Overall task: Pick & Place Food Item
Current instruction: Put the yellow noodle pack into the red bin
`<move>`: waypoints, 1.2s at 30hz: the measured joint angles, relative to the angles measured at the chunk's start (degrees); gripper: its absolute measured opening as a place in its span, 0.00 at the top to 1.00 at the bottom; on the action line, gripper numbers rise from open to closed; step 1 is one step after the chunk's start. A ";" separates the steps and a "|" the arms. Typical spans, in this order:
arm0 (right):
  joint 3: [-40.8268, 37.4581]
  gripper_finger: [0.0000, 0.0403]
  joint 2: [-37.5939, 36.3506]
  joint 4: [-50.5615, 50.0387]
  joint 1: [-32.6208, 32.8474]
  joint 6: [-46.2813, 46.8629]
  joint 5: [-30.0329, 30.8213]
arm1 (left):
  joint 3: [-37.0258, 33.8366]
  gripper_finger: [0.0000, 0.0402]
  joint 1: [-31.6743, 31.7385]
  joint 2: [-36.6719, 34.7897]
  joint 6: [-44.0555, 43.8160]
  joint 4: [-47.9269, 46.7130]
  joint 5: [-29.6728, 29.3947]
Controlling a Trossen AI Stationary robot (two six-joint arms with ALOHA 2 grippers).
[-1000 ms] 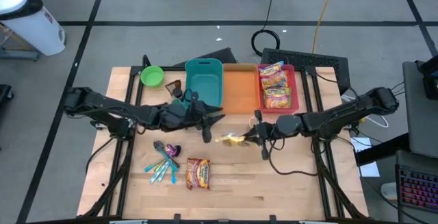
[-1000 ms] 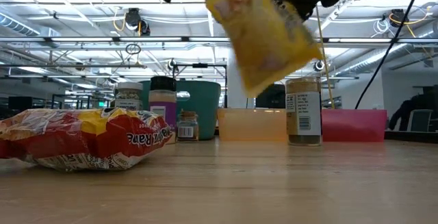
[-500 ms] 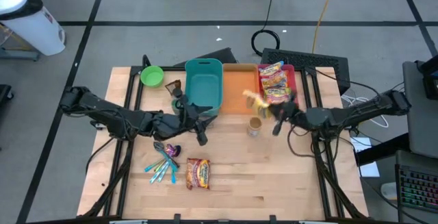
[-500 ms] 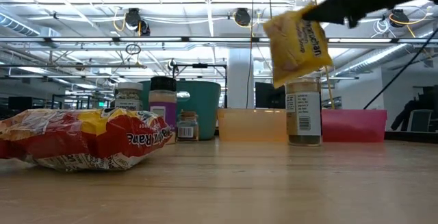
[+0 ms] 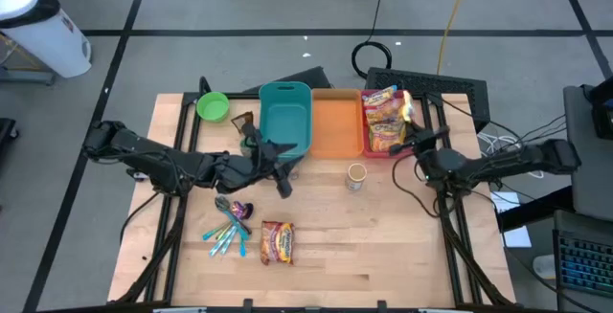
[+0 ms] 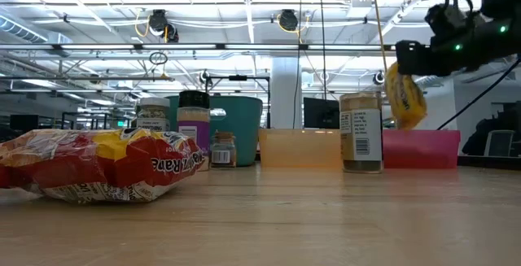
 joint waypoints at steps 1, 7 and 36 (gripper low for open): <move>-0.30 1.00 0.58 -0.04 -1.21 3.64 -3.81 | 0.00 0.56 0.08 0.00 -0.04 -0.02 0.00; -0.45 1.00 6.19 0.54 -7.43 17.16 -12.75 | 0.00 0.56 0.35 0.02 -0.27 -0.07 0.00; 4.05 0.46 15.99 -21.59 -8.86 15.95 -11.08 | -0.04 0.56 0.31 0.04 -1.54 -2.45 0.15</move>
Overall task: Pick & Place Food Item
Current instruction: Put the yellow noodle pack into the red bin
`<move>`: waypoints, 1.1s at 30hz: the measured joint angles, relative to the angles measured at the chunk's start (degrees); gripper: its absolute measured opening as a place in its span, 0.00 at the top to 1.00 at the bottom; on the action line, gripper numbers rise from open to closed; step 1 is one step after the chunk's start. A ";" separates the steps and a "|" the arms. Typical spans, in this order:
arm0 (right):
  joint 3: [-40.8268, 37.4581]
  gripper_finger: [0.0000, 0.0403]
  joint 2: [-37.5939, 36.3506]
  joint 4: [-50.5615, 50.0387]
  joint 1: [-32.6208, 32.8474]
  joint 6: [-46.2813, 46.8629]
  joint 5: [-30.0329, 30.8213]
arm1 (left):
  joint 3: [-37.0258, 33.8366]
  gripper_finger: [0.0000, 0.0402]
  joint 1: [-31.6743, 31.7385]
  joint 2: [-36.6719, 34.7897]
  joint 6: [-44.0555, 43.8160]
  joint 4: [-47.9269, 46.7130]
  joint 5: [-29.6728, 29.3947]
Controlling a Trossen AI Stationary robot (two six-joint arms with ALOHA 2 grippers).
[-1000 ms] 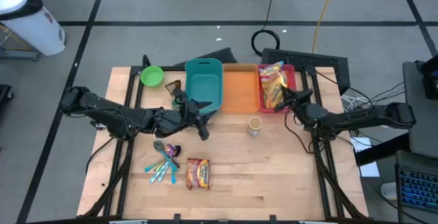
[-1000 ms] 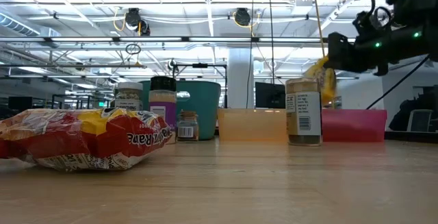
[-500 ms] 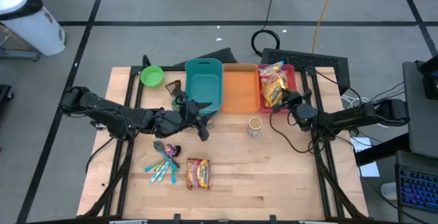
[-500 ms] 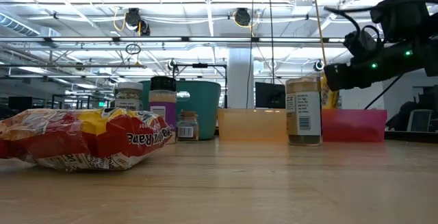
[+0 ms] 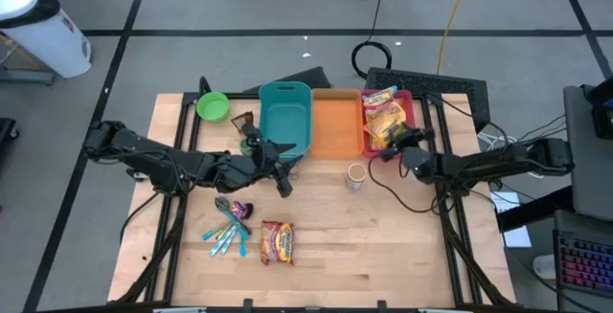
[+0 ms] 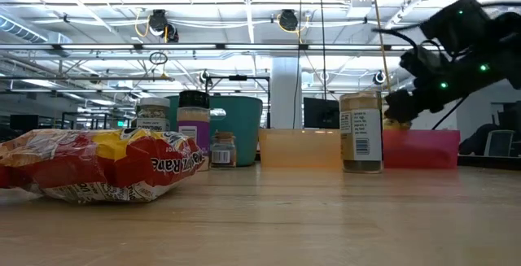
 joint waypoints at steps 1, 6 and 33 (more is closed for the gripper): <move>1.49 0.45 0.00 -2.37 -0.91 2.54 -4.36 | 0.00 0.56 0.00 0.00 0.00 0.00 0.00; 9.13 0.45 -0.04 -13.55 -4.61 11.36 -24.61 | 0.00 0.56 0.00 0.00 0.02 -0.43 0.00; 20.11 0.63 -10.80 -52.08 -5.25 21.85 -22.67 | 0.00 0.56 0.00 0.01 0.17 -0.70 1.46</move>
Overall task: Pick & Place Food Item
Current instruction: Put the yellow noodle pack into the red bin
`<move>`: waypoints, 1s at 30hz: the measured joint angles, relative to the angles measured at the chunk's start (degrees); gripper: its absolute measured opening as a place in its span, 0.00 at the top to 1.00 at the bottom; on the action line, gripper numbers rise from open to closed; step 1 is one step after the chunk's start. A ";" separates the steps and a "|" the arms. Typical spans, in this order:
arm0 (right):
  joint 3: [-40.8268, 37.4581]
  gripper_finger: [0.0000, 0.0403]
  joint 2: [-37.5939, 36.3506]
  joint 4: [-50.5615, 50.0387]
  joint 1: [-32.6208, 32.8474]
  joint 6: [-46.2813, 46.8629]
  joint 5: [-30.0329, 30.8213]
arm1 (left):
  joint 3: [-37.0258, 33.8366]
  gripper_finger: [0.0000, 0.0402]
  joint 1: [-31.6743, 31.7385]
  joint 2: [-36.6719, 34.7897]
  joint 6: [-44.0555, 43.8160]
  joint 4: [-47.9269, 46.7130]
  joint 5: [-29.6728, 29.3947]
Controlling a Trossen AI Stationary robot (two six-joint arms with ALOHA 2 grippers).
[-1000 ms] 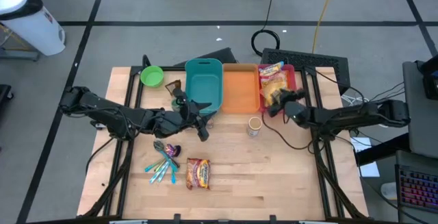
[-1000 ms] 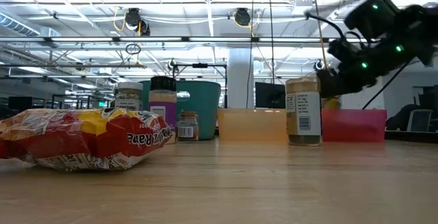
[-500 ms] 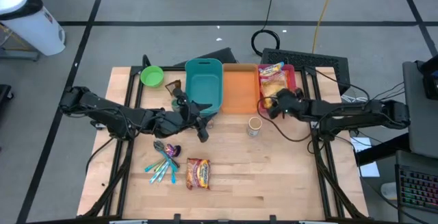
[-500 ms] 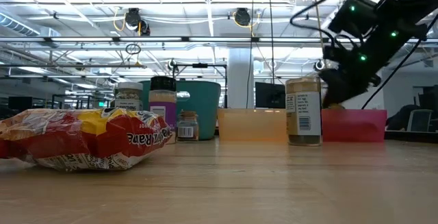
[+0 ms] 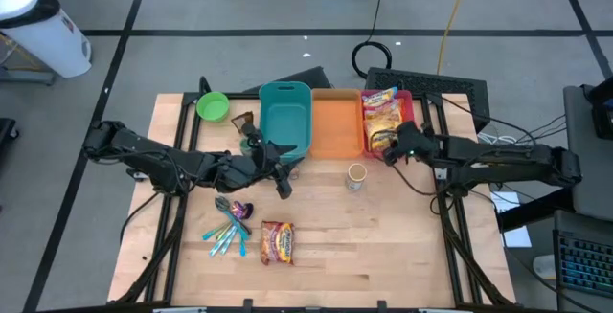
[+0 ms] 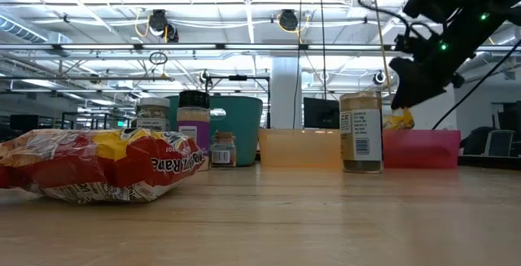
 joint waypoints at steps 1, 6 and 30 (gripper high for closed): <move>0.03 0.63 -0.81 -0.07 0.00 0.11 1.67 | 0.00 0.56 0.00 -0.01 0.00 0.02 0.00; 0.02 0.63 -2.75 -0.25 0.00 0.42 2.29 | 0.00 0.56 0.00 0.00 0.00 0.02 0.02; -2.97 0.98 -5.64 0.11 -7.45 -5.69 -7.45 | 0.00 0.56 -0.36 0.03 -2.66 -3.40 8.04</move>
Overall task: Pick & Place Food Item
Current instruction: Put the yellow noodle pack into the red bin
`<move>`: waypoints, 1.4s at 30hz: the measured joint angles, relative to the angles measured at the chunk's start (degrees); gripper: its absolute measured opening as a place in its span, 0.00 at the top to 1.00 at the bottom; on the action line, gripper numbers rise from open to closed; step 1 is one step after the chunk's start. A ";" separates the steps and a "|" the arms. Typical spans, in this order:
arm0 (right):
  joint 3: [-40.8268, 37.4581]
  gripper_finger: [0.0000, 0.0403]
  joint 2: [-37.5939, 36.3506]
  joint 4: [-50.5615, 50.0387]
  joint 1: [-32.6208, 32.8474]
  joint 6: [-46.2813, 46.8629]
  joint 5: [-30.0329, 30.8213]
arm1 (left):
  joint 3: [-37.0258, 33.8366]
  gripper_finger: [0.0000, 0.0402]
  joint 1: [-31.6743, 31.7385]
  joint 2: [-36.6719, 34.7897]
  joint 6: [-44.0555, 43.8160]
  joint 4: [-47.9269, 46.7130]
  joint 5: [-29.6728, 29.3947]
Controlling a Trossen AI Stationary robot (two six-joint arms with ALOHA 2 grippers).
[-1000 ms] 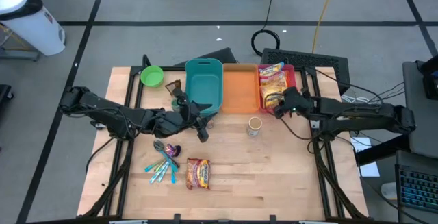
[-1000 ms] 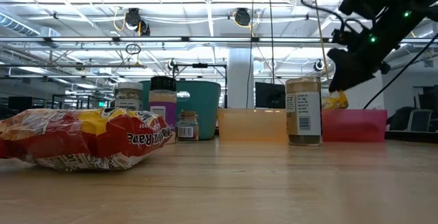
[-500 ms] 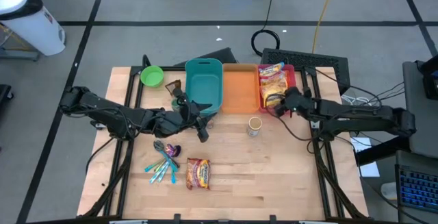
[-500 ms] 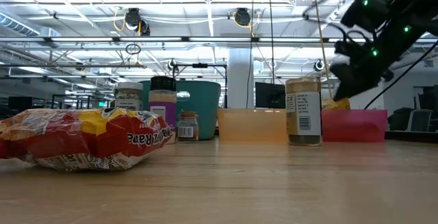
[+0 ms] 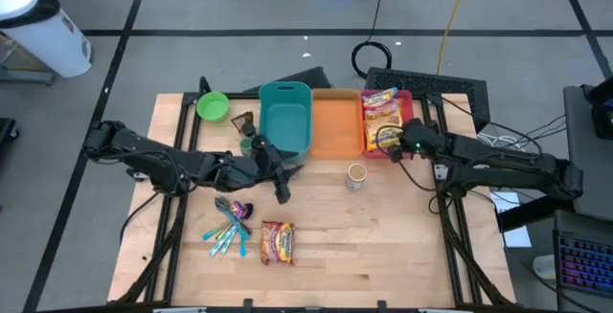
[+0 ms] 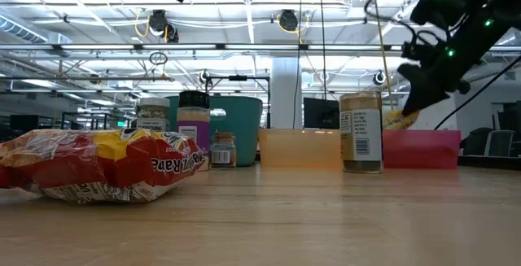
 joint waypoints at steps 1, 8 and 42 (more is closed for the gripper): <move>0.04 0.97 -1.25 0.21 0.64 -0.38 0.04 | 0.00 0.56 -0.48 -0.21 0.70 0.24 2.29; 0.13 0.88 -8.89 2.61 3.38 -1.62 0.11 | -0.02 0.56 -3.91 -0.65 0.65 -4.59 10.92; -4.92 0.97 -7.83 3.16 -3.30 2.67 -0.40 | -0.02 0.56 -6.36 8.04 -13.66 -13.50 11.79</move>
